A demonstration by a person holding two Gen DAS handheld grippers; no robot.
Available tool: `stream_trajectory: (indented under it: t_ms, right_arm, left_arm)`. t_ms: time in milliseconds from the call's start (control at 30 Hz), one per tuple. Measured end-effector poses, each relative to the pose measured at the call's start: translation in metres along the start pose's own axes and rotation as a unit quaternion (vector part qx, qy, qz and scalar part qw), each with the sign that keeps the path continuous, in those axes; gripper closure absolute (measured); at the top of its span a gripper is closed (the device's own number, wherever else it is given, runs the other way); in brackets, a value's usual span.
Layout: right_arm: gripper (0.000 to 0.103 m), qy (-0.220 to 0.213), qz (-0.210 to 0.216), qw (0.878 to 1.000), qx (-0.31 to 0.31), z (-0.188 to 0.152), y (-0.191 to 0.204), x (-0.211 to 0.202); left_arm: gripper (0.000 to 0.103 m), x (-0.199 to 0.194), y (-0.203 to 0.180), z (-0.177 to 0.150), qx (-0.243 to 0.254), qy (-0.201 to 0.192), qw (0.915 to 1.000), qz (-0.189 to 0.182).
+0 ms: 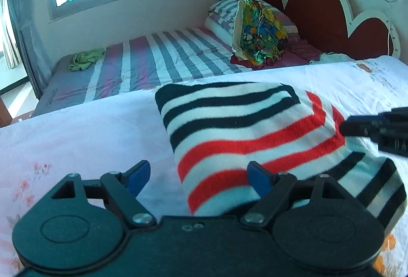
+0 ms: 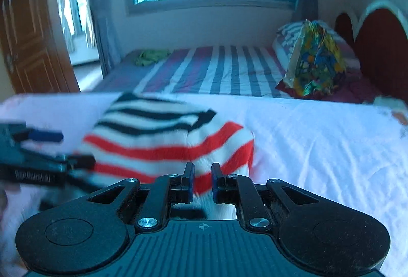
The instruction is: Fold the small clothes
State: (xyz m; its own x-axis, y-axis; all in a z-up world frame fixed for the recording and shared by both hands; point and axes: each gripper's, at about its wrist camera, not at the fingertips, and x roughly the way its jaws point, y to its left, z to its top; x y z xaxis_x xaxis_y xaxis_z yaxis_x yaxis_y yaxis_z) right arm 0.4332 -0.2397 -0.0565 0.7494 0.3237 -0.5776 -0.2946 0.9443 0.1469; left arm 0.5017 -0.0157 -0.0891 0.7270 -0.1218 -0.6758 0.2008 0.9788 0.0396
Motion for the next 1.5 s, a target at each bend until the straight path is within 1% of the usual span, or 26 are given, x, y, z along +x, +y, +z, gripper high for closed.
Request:
stream_trajectory:
  t_ms: [100, 167, 200, 267, 300, 467, 533, 567, 633, 667, 700, 733, 767, 800, 867, 933, 967, 1000, 1033, 1133, 1200, 1300, 1400, 1467, 1500]
  right_arm:
    - [0.091, -0.002, -0.011, 1.0, -0.026, 0.012, 0.005, 0.01]
    - [0.091, -0.002, -0.011, 0.999, -0.04, 0.015, 0.008, 0.019]
    - [0.091, 0.002, -0.01, 0.999, -0.045, 0.015, 0.008, 0.026]
    - [0.091, 0.03, -0.021, 0.997, -0.063, 0.012, 0.01, 0.04]
    - [0.091, 0.031, -0.021, 0.997, -0.067, 0.009, 0.009, 0.047]
    - [0.091, 0.031, -0.03, 0.996, -0.084, 0.004, 0.012, 0.052]
    - [0.091, 0.036, -0.028, 0.996, -0.081, 0.006, 0.011, 0.051]
    - [0.091, 0.038, -0.026, 0.996, -0.076, 0.008, 0.01, 0.048]
    - [0.091, 0.026, -0.025, 0.998, -0.06, 0.011, 0.005, 0.033]
    - [0.086, 0.019, -0.026, 0.998, -0.049, 0.011, 0.001, 0.024]
    - [0.073, 0.016, -0.023, 0.999, -0.028, 0.011, -0.007, 0.013]
    - [0.031, 0.012, -0.017, 1.0, -0.004, 0.009, -0.016, 0.003]
    - [0.016, 0.002, -0.002, 1.0, 0.021, 0.005, -0.026, -0.007]
    - [0.016, -0.001, 0.015, 0.999, 0.042, 0.003, -0.034, -0.015]
    - [0.016, 0.022, 0.033, 0.995, 0.087, -0.002, -0.052, -0.022]
    - [0.016, 0.038, 0.066, 0.988, 0.135, -0.008, -0.07, -0.024]
    - [0.016, 0.044, 0.089, 0.982, 0.163, -0.011, -0.077, -0.023]
    - [0.016, 0.049, 0.108, 0.975, 0.187, -0.014, -0.085, -0.022]
    - [0.016, 0.054, 0.118, 0.97, 0.203, -0.017, -0.09, -0.02]
    - [0.016, 0.073, 0.156, 0.954, 0.247, -0.027, -0.103, -0.012]
    - [0.016, 0.081, 0.166, 0.947, 0.264, -0.032, -0.108, -0.007]
    - [0.016, 0.091, 0.199, 0.931, 0.292, -0.04, -0.113, -0.001]
    - [0.017, 0.094, 0.201, 0.934, 0.279, -0.036, -0.111, 0.001]
    - [0.017, 0.105, 0.198, 0.94, 0.256, -0.029, -0.105, 0.005]
    - [0.02, 0.11, 0.195, 0.945, 0.24, -0.026, -0.1, 0.007]
  left_arm:
    - [0.02, 0.01, 0.001, 0.004, 0.003, 0.006, 1.0, 0.001]
    - [0.019, 0.015, 0.0, 0.006, 0.005, 0.011, 0.9999, 0.0]
    - [0.019, 0.017, 0.0, 0.005, 0.005, 0.011, 0.9999, -0.001]
    - [0.019, 0.02, 0.0, 0.004, 0.003, 0.013, 0.9999, -0.002]
    - [0.018, 0.021, 0.002, 0.003, 0.002, 0.014, 0.9999, -0.002]
    - [0.014, 0.024, 0.002, -0.001, -0.003, 0.012, 0.9999, 0.001]
    - [0.013, 0.023, 0.005, 0.001, -0.009, 0.019, 0.9998, -0.001]
    - [0.013, 0.022, 0.006, 0.005, -0.01, 0.022, 0.9997, -0.001]
    - [0.015, 0.012, 0.011, 0.007, -0.014, 0.019, 0.9997, -0.002]
    - [0.015, 0.003, 0.015, 0.005, -0.02, 0.014, 0.9997, -0.01]
    - [0.015, -0.002, 0.018, 0.002, -0.027, 0.009, 0.9994, -0.02]
    - [0.015, -0.008, 0.023, -0.002, -0.039, 0.008, 0.9985, -0.037]
    - [0.014, -0.012, 0.031, -0.008, -0.058, 0.012, 0.9965, -0.059]
    - [0.014, -0.014, 0.036, -0.013, -0.075, 0.017, 0.9938, -0.081]
    - [0.014, -0.012, 0.047, -0.023, -0.107, 0.029, 0.9864, -0.121]
    - [0.014, -0.007, 0.064, -0.034, -0.165, 0.041, 0.9716, -0.165]
    - [0.014, -0.003, 0.073, -0.038, -0.201, 0.05, 0.9602, -0.188]
    - [0.014, -0.001, 0.079, -0.042, -0.222, 0.054, 0.9533, -0.198]
    - [0.015, 0.001, 0.083, -0.045, -0.237, 0.057, 0.9482, -0.204]
    - [0.014, 0.003, 0.082, -0.049, -0.239, 0.061, 0.9463, -0.209]
    - [0.014, 0.008, 0.08, -0.048, -0.243, 0.071, 0.9383, -0.236]
    - [0.013, 0.017, 0.076, -0.048, -0.239, 0.086, 0.9321, -0.258]
    - [0.013, 0.026, 0.073, -0.048, -0.238, 0.089, 0.9287, -0.27]
    - [0.014, 0.029, 0.069, -0.046, -0.231, 0.088, 0.9303, -0.271]
    - [0.015, 0.03, 0.067, -0.044, -0.223, 0.087, 0.9331, -0.268]
